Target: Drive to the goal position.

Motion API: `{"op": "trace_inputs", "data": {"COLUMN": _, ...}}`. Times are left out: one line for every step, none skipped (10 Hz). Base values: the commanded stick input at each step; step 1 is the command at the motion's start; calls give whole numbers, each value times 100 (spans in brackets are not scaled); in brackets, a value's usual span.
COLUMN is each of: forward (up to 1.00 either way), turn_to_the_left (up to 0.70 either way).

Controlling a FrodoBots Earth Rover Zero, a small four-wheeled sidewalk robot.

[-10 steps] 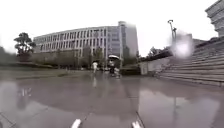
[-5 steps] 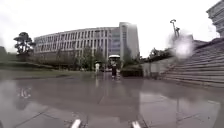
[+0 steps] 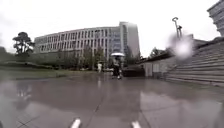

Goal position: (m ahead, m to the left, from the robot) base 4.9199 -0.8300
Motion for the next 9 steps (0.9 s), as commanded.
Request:
{"op": "trace_inputs", "data": {"forward": 70, "turn_to_the_left": 0}}
{"op": "trace_inputs", "data": {"forward": 70, "turn_to_the_left": 0}}
{"op": "trace_inputs", "data": {"forward": 70, "turn_to_the_left": 0}}
{"op": "trace_inputs", "data": {"forward": 70, "turn_to_the_left": 0}}
{"op": "trace_inputs", "data": {"forward": 70, "turn_to_the_left": 0}}
{"op": "trace_inputs", "data": {"forward": 70, "turn_to_the_left": 0}}
{"op": "trace_inputs", "data": {"forward": 70, "turn_to_the_left": 0}}
{"op": "trace_inputs", "data": {"forward": 70, "turn_to_the_left": 0}}
{"op": "trace_inputs", "data": {"forward": 70, "turn_to_the_left": 0}}
